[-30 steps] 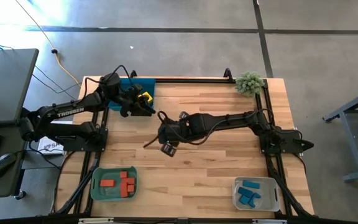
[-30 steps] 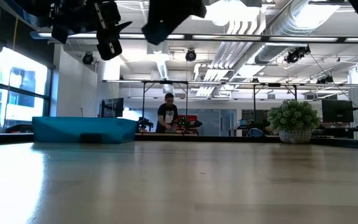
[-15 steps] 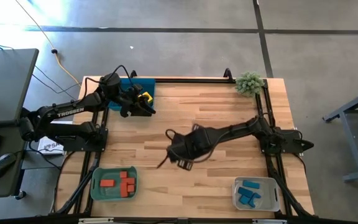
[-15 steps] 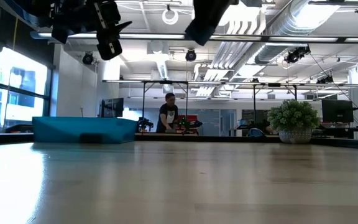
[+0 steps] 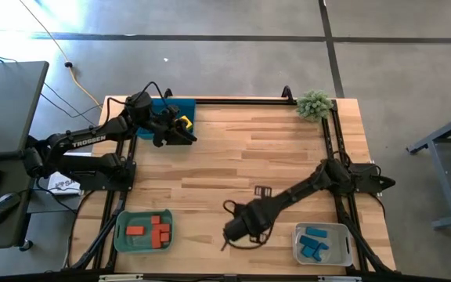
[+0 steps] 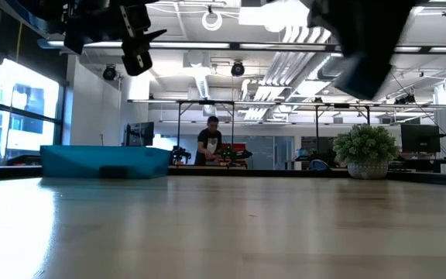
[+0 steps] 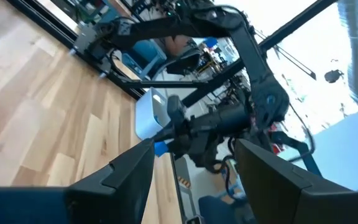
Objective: Sort & place blocks by color
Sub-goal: Put the blue block into the white bin
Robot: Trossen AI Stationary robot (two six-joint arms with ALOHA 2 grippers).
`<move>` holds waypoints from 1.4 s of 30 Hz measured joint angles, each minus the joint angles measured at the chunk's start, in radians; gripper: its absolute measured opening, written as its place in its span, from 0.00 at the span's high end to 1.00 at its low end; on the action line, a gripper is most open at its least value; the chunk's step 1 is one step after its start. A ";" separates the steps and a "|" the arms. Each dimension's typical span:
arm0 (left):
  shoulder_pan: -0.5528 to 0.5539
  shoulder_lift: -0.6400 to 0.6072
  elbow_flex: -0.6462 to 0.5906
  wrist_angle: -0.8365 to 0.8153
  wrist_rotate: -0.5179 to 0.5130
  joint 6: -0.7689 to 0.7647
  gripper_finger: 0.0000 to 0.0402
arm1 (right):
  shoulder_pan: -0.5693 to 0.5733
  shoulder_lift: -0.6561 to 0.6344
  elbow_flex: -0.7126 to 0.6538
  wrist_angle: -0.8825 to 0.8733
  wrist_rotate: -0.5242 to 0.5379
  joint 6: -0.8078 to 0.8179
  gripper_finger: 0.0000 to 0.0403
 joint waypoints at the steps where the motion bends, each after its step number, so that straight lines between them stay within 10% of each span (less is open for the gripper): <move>1: 0.000 0.000 0.000 0.000 -0.009 0.000 0.47 | 0.012 0.000 -0.019 0.000 -0.020 0.000 0.72; 24: -0.023 0.000 0.000 -0.005 -0.184 -0.070 0.47 | 0.370 -0.283 -0.389 0.022 -0.207 0.671 0.72; 42: -0.160 0.000 0.000 -0.007 -0.452 -0.083 0.47 | 0.464 -0.317 -0.545 0.197 -0.341 0.705 0.64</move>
